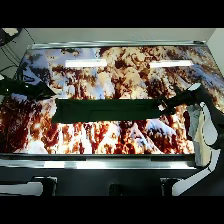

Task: Fold the shirts.

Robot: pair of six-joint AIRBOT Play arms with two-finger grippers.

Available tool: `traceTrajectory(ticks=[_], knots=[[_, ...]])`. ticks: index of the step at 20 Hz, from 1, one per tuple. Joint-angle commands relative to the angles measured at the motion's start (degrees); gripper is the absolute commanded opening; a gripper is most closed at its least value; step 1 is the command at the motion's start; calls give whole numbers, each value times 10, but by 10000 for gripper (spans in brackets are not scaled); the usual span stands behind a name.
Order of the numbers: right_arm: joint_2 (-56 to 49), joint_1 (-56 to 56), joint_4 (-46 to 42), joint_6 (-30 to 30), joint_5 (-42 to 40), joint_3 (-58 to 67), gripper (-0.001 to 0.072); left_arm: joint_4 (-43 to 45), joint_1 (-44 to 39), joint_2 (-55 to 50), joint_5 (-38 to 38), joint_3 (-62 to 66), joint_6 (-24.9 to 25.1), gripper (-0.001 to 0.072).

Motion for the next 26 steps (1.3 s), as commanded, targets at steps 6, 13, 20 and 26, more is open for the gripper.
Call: traceTrajectory(ticks=[6,13,20,26], knots=[[27,35,84,-20,-53,-1,44,-25,-113,34,54,-30,10,146],[258,70,47,-49,17,-2,43,-80,-321,-42,221,-129,-23,30],[417,153,6,-3,50,-2,44,-318,-421,-149,310,-129,-9,29],[425,160,-2,31,43,-2,44,-440,-461,-186,305,-121,71,28]])
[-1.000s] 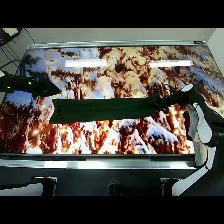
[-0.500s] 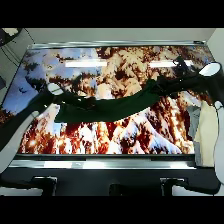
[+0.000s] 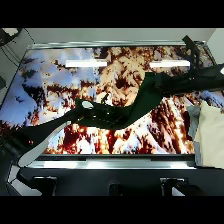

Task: Fold the shirts.

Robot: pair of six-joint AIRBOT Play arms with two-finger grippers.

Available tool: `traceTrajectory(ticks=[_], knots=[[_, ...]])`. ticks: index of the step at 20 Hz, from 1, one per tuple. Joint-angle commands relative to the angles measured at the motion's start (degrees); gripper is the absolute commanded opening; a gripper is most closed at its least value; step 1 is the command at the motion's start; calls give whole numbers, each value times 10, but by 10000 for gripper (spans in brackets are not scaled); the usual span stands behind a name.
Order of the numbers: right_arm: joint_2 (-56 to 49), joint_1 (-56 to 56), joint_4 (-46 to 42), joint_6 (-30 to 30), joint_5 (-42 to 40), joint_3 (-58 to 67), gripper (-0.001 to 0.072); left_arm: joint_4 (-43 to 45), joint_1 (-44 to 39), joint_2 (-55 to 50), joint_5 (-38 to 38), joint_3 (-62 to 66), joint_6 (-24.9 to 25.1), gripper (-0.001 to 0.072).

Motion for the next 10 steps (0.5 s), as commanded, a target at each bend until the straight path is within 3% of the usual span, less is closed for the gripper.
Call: traceTrajectory(ticks=[1,3,7,10], knots=[[-5,6,0,16,-7,0,43,-56,16,-5,4,5,56,26],[-30,32,0,15,-42,0,43,18,80,36,-20,5,59,26],[-117,169,3,29,-216,0,44,212,252,183,-67,5,22,26],[-212,253,87,39,-330,1,44,238,381,290,-95,5,18,28]])
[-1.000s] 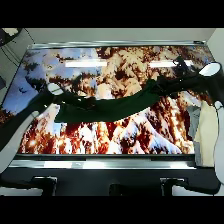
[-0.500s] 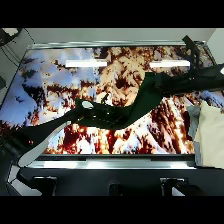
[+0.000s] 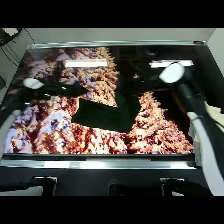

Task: Fold the shirts.

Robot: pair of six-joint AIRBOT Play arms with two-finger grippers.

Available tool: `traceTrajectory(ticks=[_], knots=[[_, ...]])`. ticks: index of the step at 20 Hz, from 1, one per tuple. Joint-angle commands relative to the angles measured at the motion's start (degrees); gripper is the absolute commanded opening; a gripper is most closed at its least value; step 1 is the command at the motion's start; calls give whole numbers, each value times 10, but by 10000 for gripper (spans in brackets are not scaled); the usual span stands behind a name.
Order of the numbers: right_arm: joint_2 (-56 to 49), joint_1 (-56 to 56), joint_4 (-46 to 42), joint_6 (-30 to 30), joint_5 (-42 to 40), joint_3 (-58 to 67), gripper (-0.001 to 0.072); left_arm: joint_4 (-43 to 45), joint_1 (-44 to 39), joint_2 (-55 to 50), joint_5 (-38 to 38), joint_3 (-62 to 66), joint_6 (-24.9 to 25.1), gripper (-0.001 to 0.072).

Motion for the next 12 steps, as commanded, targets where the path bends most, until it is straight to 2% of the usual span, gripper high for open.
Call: traceTrajectory(ticks=[1,3,6,7,8,9,12], knots=[[-106,97,95,11,-151,1,45,68,150,127,-42,1,-9,27],[-167,135,156,12,-200,1,45,68,205,186,-60,1,-9,28],[-231,168,239,11,-261,1,49,68,239,253,-68,1,-9,28],[-246,177,256,12,-289,1,211,68,239,266,-68,1,-9,28],[-255,179,273,11,-303,1,606,68,238,275,-69,1,-9,28],[-257,179,274,11,-304,1,684,68,238,278,-73,1,-9,28],[-232,142,255,-17,-240,0,688,68,238,277,-81,-4,-8,28]])
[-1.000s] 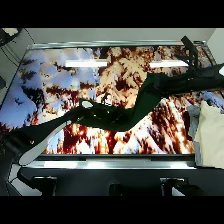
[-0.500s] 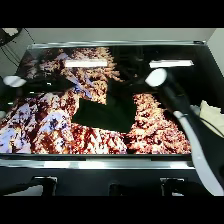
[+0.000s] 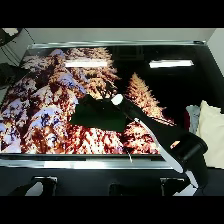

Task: Fold the shirts.

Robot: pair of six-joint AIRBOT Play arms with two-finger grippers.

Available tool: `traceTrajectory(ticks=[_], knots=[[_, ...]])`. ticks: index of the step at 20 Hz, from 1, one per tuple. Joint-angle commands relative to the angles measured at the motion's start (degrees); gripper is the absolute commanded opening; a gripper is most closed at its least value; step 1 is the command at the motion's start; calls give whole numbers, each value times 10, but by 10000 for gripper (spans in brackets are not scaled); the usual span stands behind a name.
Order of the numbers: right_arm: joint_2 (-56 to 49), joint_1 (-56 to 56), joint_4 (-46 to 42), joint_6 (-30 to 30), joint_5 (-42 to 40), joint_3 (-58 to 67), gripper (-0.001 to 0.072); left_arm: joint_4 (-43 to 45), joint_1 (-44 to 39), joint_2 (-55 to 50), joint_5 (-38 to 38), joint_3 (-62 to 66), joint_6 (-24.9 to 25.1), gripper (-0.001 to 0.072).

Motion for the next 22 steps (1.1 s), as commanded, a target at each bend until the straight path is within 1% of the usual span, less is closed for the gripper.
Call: traceTrajectory(ticks=[1,3,4,6,7,8,9,10,12,15,17,18,20,21,22], knots=[[21,-39,-18,-21,81,1,687,2,8,14,-7,-7,0,28],[69,-94,-118,-8,210,0,689,8,8,14,-7,-12,6,28],[95,-126,-194,11,284,0,690,9,8,14,-7,-14,14,28],[132,-187,-365,50,410,-1,689,16,8,14,-4,-15,16,29],[140,-213,-424,63,455,-11,689,18,8,13,-4,-15,16,29],[140,-238,-443,63,483,-33,687,19,8,14,-4,-16,16,29],[137,-255,-427,61,484,-64,687,19,8,14,-5,-16,16,29],[129,-265,-390,53,475,-99,687,19,8,14,-5,-16,16,29],[104,-264,-317,24,417,-148,672,18,8,14,-5,-16,16,29],[59,-242,-208,-16,336,-160,669,18,8,14,-5,-16,15,29],[38,-227,-173,-21,283,-160,665,18,5,14,-5,-16,15,29],[35,-219,-166,-21,258,-160,576,18,3,14,-5,-16,15,29],[35,-213,-150,-21,211,-159,336,18,-7,13,-5,-16,16,29],[35,-214,-132,-21,209,-157,106,18,-11,13,-5,-16,16,29],[39,-218,-121,-26,214,-151,44,19,-14,13,-5,-16,17,29]])
